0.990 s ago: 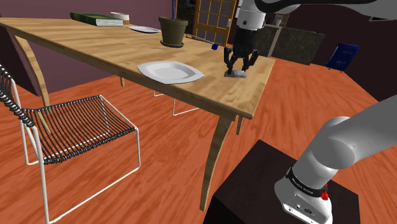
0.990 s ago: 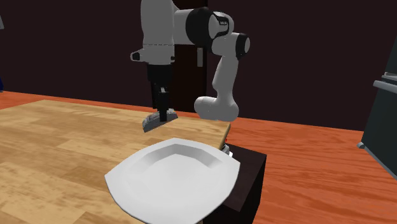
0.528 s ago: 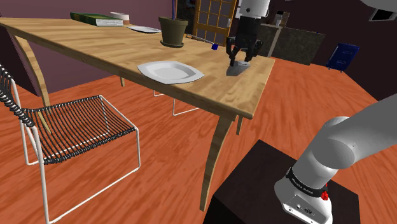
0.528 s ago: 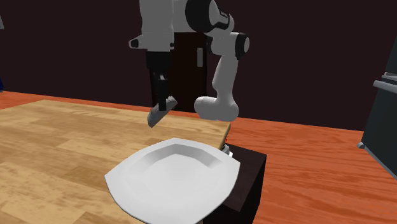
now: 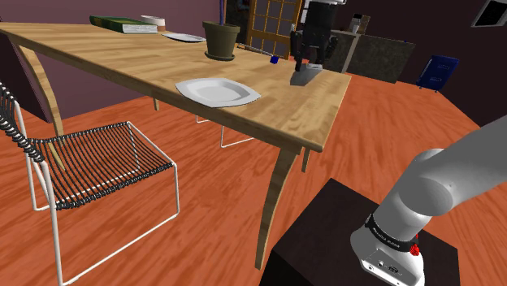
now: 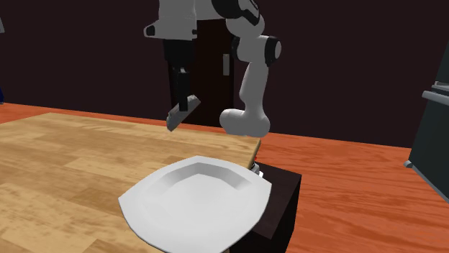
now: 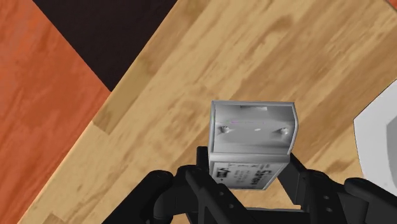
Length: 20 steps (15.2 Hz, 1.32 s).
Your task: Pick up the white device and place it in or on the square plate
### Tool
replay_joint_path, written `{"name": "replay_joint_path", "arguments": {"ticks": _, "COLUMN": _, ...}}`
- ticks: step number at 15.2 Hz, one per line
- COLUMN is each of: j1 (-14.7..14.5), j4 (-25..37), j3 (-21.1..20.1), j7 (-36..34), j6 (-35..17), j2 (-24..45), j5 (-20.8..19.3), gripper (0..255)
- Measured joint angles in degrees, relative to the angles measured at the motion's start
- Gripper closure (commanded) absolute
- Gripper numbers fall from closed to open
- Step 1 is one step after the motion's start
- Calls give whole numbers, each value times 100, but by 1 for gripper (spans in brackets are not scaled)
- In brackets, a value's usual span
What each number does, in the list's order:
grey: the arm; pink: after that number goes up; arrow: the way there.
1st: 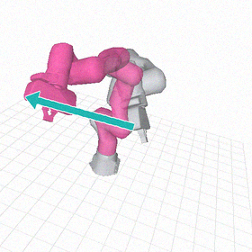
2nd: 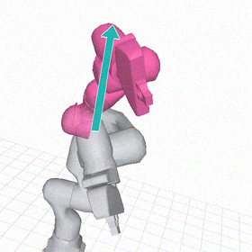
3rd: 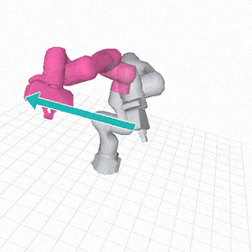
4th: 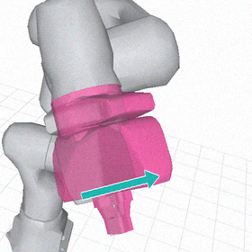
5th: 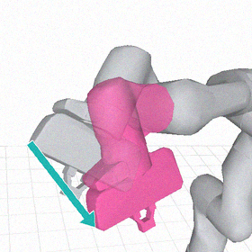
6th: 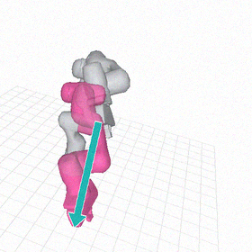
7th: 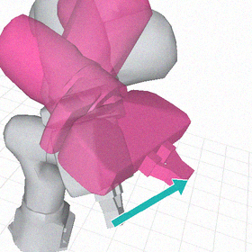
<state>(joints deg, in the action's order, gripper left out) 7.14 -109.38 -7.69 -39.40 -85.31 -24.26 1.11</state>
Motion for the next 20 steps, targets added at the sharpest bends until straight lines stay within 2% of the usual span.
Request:
{"name": "replay_joint_path", "arguments": {"ticks": 7, "j1": -201, "j4": 1175, "j3": -612, "j7": -839, "j6": 89, "j2": 1103, "j5": -2, "gripper": 255}}
{"name": "replay_joint_path", "arguments": {"ticks": 12, "j1": -405, "j4": 2232, "j3": -1015, "j7": -1454, "j6": 226, "j2": 2066, "j5": -204, "gripper": 255}}
{"name": "replay_joint_path", "arguments": {"ticks": 16, "j1": -696, "j4": 3438, "j3": -1300, "j7": -1959, "j6": 566, "j2": 3002, "j5": -518, "gripper": 255}}
{"name": "replay_joint_path", "arguments": {"ticks": 18, "j1": -918, "j4": 4088, "j3": -1416, "j7": -2213, "j6": 735, "j2": 3529, "j5": -725, "gripper": 255}}
{"name": "replay_joint_path", "arguments": {"ticks": 20, "j1": -1223, "j4": 5009, "j3": -1494, "j7": -2438, "j6": 1045, "j2": 4192, "j5": -997, "gripper": 255}}
